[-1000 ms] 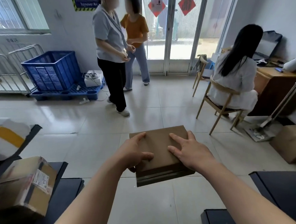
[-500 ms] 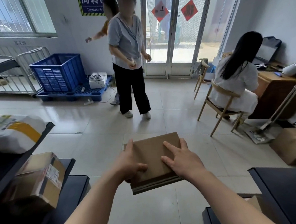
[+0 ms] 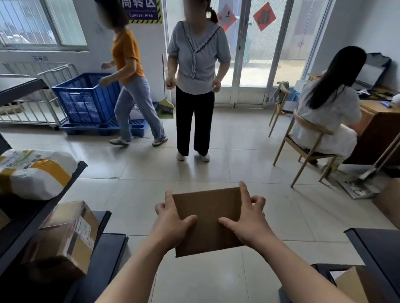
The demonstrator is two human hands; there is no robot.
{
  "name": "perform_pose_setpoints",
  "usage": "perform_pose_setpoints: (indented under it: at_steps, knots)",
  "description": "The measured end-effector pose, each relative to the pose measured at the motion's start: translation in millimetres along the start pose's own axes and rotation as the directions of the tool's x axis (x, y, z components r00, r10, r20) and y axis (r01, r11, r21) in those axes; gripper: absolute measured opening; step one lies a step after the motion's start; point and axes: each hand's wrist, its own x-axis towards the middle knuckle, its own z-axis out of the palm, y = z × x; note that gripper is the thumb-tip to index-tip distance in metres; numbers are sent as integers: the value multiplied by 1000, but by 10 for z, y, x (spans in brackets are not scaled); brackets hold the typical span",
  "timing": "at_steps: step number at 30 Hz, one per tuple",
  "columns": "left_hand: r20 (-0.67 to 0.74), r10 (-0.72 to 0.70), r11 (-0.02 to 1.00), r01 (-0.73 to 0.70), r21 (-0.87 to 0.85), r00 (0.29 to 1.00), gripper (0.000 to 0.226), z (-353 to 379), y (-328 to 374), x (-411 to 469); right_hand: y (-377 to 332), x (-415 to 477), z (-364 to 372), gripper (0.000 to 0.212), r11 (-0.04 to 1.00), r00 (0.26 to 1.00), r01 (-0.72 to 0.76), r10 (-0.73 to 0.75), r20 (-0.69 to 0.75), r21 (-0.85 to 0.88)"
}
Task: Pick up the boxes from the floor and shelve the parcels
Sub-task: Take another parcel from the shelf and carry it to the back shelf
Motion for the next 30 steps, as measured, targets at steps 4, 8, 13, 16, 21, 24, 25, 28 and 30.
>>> perform_pose_setpoints:
  at_steps: [4,8,13,16,21,24,25,28,30]
  knots:
    - [-55,-8,997,3,-82,998,70,-13,-22,-48,27,23,41,108,996,998,-62,63,-18,60]
    - [-128,0,988,-19,-151,992,50,38,-40,-66,42,14,57,97,986,996,-71,77,-35,148]
    - [-190,-38,983,3,-184,981,40,97,-12,-36,10,52,37,84,973,996,6,15,-88,232]
    - [-219,-53,982,11,-187,974,35,109,-10,-15,11,116,51,79,955,994,51,-19,-111,291]
    - [-234,-85,982,41,-186,968,39,122,17,-14,10,267,43,68,936,998,64,-53,-39,346]
    - [-197,-119,969,71,-239,973,65,105,21,-54,0,364,14,58,930,997,71,-71,-13,361]
    - [-181,-133,965,86,-249,974,75,101,33,-75,0,399,2,57,930,997,75,-77,-8,360]
    - [-152,-154,970,121,-209,976,89,104,76,-125,-6,475,-31,58,933,995,90,-100,9,349]
    - [-156,-158,976,130,-175,975,90,104,116,-156,0,515,-48,74,937,992,95,-117,46,336]
